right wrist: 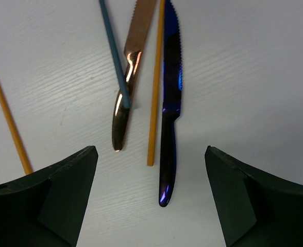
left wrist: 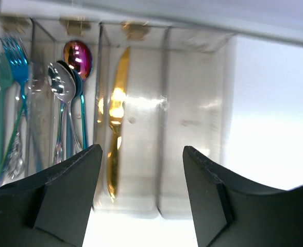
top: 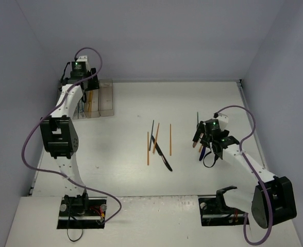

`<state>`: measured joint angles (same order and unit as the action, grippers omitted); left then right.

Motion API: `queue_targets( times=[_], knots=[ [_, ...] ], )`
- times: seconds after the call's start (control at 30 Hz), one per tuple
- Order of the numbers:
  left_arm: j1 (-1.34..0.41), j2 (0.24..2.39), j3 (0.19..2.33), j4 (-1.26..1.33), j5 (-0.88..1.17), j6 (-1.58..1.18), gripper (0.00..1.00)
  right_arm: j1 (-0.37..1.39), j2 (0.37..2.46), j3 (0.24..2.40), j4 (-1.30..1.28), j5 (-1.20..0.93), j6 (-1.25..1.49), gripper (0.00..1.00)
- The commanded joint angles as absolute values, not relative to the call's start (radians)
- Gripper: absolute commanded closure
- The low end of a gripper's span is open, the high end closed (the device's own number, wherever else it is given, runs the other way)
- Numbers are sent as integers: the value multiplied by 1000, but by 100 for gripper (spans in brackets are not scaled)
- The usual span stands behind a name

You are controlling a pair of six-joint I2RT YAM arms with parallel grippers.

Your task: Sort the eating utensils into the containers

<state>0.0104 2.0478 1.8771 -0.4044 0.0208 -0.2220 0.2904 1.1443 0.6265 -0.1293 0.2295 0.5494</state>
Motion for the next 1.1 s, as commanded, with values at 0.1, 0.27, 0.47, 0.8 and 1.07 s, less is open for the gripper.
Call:
queue_targets(
  times=[0.1, 0.27, 0.47, 0.8, 1.07],
  knots=[
    [-137, 1625, 1686, -344, 35, -260, 39, 198, 1239, 697, -137, 249, 601, 24],
    [-183, 1430, 1485, -340, 70, -269, 38, 162, 1310, 712, -132, 228, 617, 32],
    [-210, 1274, 1277, -346, 107, -262, 37, 154, 1387, 728, -122, 222, 619, 41],
    [-278, 1250, 1164, -341, 97, -233, 37, 143, 1417, 702, -110, 242, 657, 54],
    [-281, 1267, 1172, -345, 106, -229, 37, 143, 1444, 684, -98, 221, 647, 58]
  ],
)
